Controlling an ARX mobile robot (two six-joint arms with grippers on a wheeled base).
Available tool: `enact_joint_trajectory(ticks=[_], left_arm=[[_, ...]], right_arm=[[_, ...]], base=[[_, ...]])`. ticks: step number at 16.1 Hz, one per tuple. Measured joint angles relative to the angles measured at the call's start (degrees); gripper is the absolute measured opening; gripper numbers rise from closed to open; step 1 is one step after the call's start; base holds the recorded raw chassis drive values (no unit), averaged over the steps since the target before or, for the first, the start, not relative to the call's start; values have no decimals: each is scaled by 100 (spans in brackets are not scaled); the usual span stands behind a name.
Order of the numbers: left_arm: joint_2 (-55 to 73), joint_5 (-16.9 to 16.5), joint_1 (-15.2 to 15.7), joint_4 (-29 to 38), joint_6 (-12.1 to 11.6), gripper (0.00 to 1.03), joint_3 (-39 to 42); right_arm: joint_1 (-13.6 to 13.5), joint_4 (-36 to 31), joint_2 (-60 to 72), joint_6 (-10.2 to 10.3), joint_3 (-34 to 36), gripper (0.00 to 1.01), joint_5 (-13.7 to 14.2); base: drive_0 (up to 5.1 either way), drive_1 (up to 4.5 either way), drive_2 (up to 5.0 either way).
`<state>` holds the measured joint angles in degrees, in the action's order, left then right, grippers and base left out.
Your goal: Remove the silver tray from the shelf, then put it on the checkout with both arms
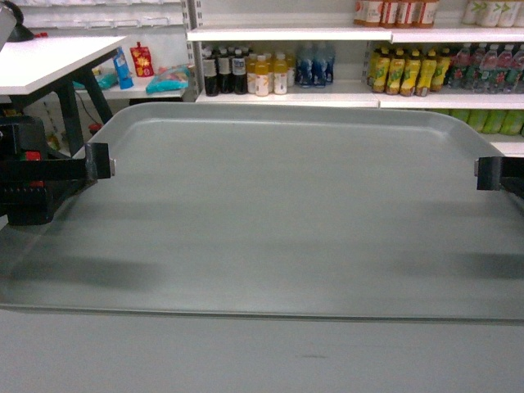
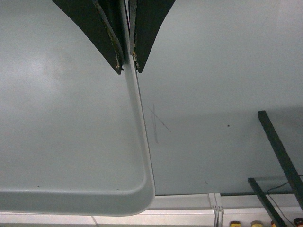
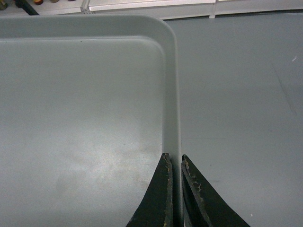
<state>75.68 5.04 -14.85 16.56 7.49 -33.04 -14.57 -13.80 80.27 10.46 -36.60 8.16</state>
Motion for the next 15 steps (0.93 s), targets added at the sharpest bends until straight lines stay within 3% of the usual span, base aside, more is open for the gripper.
enact_joint_trajectory(ticks=[15], left_arm=[[9,-20,28,-15,-2,3,0]], right_arm=[[-4,-17,13,0,0,2,-2]], base=[[-494,252,252]])
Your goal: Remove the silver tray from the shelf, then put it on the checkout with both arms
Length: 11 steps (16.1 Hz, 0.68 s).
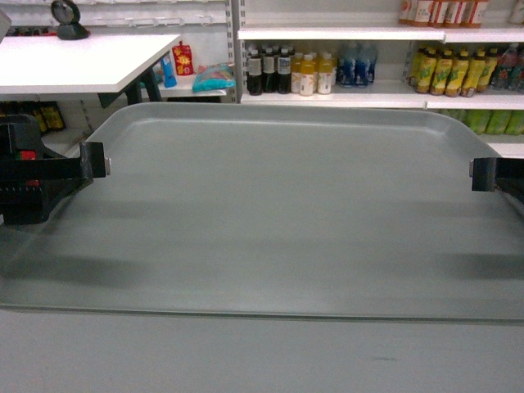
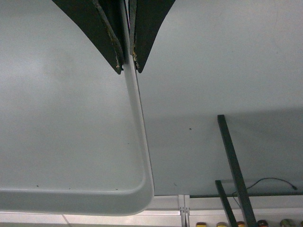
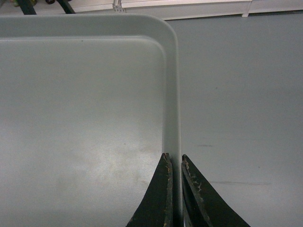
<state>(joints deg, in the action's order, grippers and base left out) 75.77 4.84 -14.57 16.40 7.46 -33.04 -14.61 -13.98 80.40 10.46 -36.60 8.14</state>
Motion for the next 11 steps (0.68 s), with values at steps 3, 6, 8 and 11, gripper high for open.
enact_joint_trajectory(ticks=[3,6,8,11], left_arm=[[0,-9,2,-2,-2,3,0],[0,-9,0,20,-2,3,0],[0,-11,-2,4,-2,3,0],[0,-11,-2,-9,-2,3,0]], right_arm=[[-2,-11,7,0,0,2,0],[0,-20,0,0,0,2,2],[0,0,11,0,0,2,2],[0,11,11,0,0,2,4]], base=[[-505,240,240],[-502,243,243],[-507,238,238],[-491,255,255]])
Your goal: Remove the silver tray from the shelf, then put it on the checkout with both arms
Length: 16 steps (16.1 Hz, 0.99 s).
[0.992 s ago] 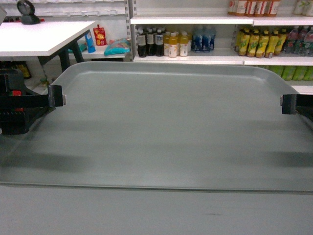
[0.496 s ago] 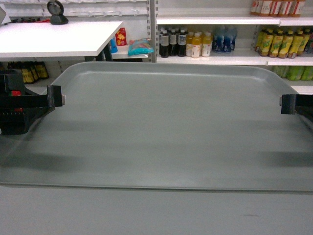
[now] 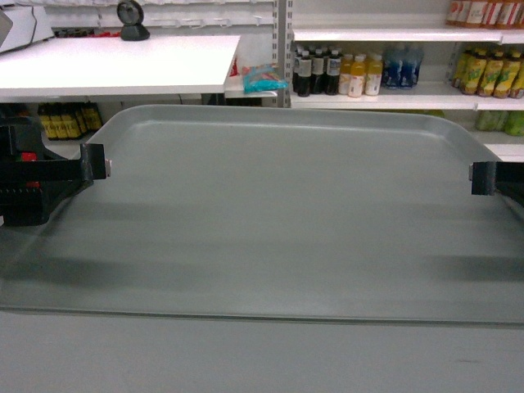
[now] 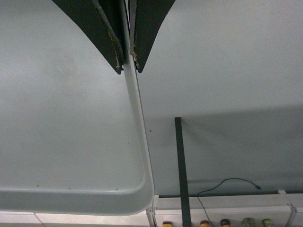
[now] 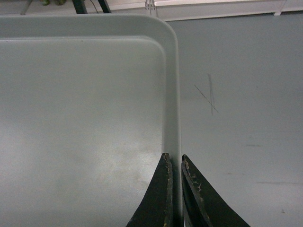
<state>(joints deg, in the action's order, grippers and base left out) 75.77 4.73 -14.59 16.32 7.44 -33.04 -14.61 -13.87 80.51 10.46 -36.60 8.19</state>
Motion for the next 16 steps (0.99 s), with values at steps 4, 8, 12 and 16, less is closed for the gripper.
enact_joint_trajectory(ticks=[4,8,12,16], left_arm=[[0,-2,2,24,0,3,0],[4,2,11,2,-4,3,0],[4,-2,7,2,-4,3,0],[4,-2,7,2,-4,3,0]], right_arm=[[0,-22,0,0,0,2,-2],[-2,-17,0,0,0,2,-9],[0,9,0,0,0,2,-4],[0,4,2,0,0,2,-7]], base=[[-476,269,269],[-466,279,279],[-522,223,223],[-502,243,243]])
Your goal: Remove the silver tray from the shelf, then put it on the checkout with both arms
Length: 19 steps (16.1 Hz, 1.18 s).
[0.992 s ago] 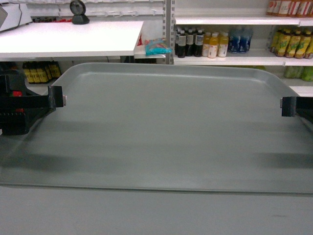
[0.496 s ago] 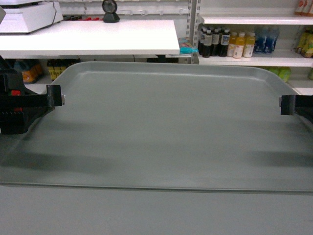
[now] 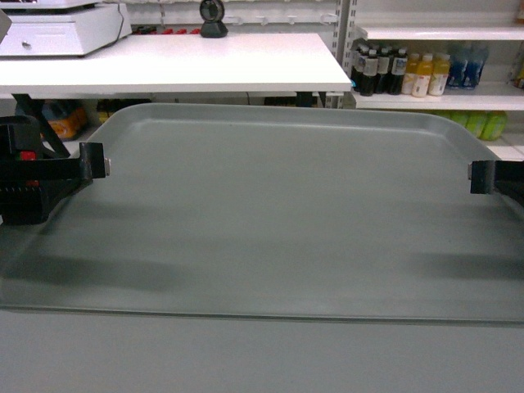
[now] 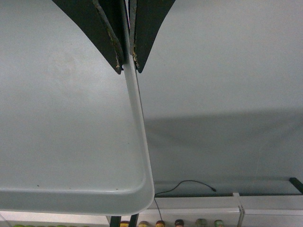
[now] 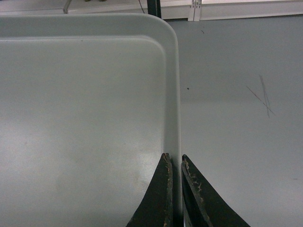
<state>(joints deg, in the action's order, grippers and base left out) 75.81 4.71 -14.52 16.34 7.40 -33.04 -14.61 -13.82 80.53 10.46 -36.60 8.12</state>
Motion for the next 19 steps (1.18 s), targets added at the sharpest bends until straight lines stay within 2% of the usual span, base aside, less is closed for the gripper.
enact_joint_trajectory(ticks=[13,19], left_arm=[[0,0,0,9,0,3,0],[0,11,0,-4,-9,3,0]], right_arm=[[-2,-24,-4,0,0,2,11],[-31,9,0,0,-9,2,15]], base=[[-498,247,247],[-41,22,22]])
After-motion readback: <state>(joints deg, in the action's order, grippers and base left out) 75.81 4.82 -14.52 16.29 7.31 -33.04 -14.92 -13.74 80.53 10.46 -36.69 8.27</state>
